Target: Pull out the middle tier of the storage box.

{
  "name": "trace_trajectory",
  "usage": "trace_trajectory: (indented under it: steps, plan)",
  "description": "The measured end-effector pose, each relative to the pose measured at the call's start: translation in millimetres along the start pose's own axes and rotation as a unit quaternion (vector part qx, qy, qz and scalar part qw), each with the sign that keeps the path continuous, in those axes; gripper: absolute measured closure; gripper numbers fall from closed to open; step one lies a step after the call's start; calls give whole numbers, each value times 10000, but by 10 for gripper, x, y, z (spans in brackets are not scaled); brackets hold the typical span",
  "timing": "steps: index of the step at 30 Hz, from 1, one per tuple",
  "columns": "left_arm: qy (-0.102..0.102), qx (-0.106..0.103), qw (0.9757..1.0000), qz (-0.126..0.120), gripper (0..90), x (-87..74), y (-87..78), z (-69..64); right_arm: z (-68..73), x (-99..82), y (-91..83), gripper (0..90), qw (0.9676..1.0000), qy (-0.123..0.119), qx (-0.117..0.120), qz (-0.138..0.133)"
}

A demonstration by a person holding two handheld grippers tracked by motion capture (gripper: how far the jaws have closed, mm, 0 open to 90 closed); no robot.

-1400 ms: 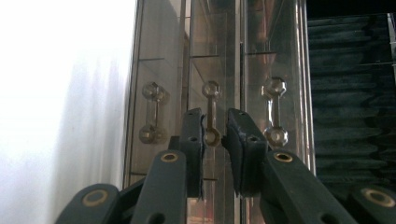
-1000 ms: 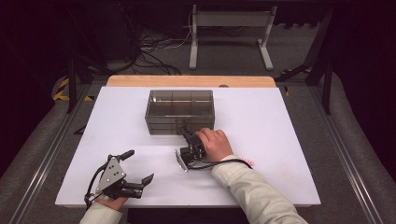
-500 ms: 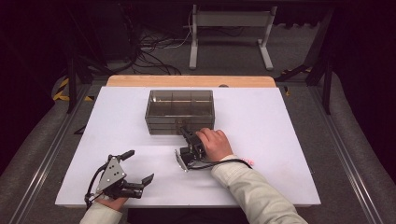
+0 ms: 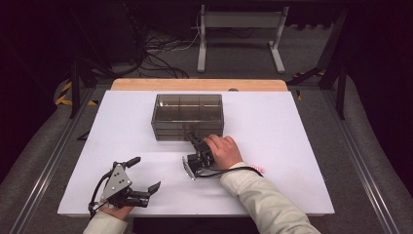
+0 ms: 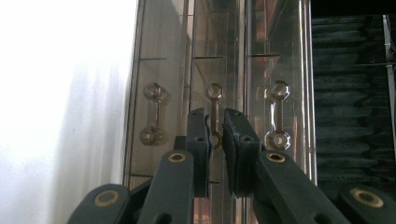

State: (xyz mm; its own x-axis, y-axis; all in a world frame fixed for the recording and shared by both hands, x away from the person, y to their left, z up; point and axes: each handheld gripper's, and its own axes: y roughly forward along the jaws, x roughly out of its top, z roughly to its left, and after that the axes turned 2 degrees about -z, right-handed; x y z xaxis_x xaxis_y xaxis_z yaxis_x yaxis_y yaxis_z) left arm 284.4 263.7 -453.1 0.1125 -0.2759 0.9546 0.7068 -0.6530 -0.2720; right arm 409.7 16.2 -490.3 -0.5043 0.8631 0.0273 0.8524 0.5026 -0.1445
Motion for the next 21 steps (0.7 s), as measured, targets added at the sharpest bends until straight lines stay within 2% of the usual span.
trace_trajectory:
  steps: [10,21]
  plan:
    - [0,-5,10000,-8,9,0,-2,-1,-1,46,-58,814,10000,-33,30,14]
    - [5,-3,10000,-6,9,1,-2,-5,6,66,-129,814,10000,38,49,2]
